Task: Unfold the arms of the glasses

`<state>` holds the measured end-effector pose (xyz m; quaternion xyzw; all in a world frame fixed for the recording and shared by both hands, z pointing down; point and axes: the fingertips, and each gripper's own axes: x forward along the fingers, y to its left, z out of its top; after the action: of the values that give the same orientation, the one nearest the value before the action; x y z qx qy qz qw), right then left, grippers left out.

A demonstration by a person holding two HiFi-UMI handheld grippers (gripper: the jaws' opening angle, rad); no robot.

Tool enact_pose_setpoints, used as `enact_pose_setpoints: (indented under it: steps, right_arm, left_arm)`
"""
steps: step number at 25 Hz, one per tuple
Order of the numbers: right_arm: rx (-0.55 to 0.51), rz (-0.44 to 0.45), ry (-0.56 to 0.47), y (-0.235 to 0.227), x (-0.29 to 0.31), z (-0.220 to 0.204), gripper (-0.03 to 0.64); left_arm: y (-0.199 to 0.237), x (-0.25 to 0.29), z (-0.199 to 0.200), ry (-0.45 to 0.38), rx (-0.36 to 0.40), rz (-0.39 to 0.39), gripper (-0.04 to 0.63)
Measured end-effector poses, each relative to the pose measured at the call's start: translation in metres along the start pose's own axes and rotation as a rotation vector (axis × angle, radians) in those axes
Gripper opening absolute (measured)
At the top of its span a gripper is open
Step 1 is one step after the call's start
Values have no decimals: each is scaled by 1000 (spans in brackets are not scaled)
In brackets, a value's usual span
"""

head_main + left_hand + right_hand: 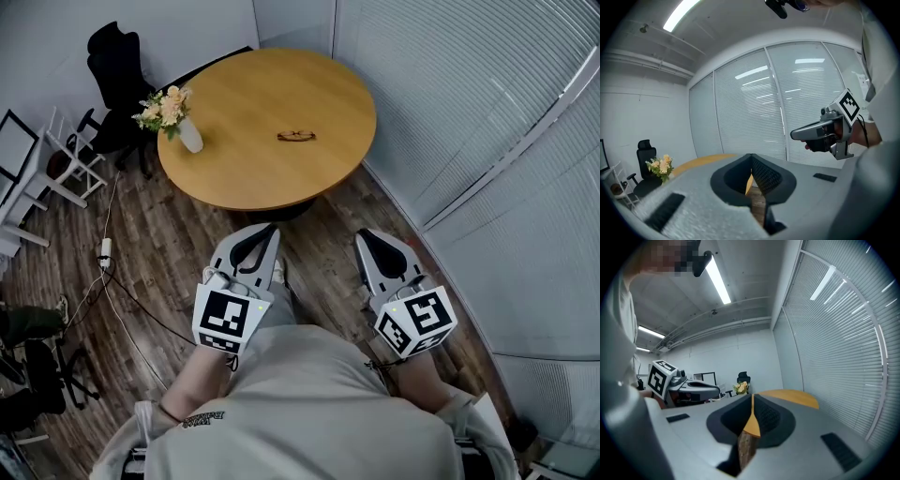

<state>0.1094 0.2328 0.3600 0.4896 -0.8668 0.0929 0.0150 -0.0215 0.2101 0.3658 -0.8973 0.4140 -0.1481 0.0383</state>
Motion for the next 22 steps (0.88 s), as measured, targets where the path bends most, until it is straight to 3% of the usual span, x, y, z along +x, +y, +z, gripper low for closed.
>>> enact_pose_setpoints:
  steps: [11, 22]
  right_arm:
    - [3, -17, 47, -20, 58, 0, 37]
    - [-3, -20, 90, -38, 163, 13, 37]
  left_arm:
    - [47, 45, -8, 17, -22, -27, 23]
    - [137, 99, -27, 69, -54, -37, 23]
